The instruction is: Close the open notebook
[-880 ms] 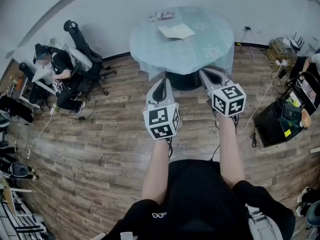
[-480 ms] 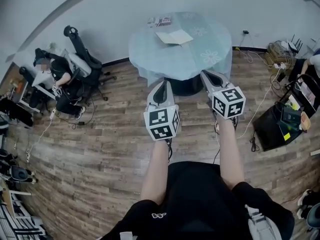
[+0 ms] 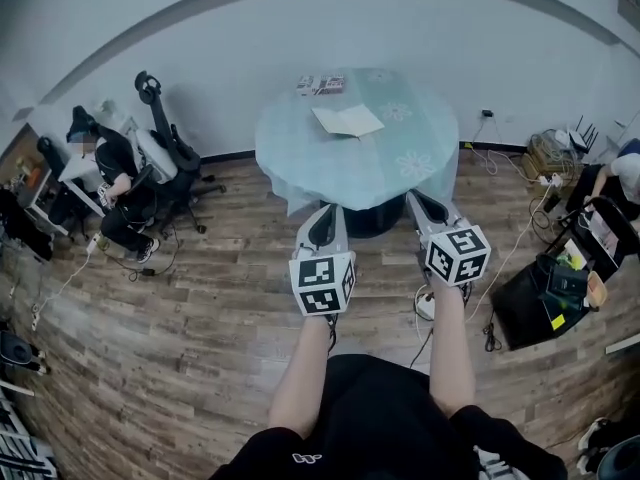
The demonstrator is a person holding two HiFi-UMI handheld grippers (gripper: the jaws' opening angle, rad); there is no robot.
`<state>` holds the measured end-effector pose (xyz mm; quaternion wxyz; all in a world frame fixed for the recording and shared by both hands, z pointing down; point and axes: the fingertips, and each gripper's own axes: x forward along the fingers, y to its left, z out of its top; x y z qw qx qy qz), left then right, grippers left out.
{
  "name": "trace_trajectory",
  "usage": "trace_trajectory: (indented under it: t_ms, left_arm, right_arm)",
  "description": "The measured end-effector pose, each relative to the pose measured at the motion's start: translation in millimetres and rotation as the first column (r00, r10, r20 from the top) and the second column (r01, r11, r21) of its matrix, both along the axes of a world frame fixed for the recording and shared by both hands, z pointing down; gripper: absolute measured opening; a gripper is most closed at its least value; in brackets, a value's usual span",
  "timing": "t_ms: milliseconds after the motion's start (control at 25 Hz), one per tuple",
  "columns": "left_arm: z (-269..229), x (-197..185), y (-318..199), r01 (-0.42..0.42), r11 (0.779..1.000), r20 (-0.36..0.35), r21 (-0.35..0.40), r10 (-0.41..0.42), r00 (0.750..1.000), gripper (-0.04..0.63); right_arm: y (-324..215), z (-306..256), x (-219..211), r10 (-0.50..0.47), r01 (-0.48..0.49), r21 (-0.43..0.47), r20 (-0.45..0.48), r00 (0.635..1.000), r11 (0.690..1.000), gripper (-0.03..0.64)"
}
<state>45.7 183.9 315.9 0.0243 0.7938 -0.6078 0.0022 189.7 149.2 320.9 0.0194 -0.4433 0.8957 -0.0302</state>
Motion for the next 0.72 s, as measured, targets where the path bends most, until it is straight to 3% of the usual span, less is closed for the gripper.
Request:
trace_trajectory:
  t_ms: [160,360,720]
  left_arm:
    - [11,-5,-7,0.001,1.000,0.006,-0.021,-0.001,1.000,0.003]
    - [9,-16,-42,0.015,1.000,-0.020,0.010,-0.015,1.000,0.003]
    - [40,-46,-181,0.018,0.999,-0.054,-0.046,-0.021,0.998,0.003]
  right_arm:
    - [-5,14,-7,-0.022,0.023,-0.022,0.010,1.000,1.000,0.008]
    - [-38,8,-17,-0.048,0.048,0.011,-0.016,0.999,0.999,0.008]
    - [-161,36,-60,-0.088,0.088,-0.019,-0.023,0.996,0.996,0.008]
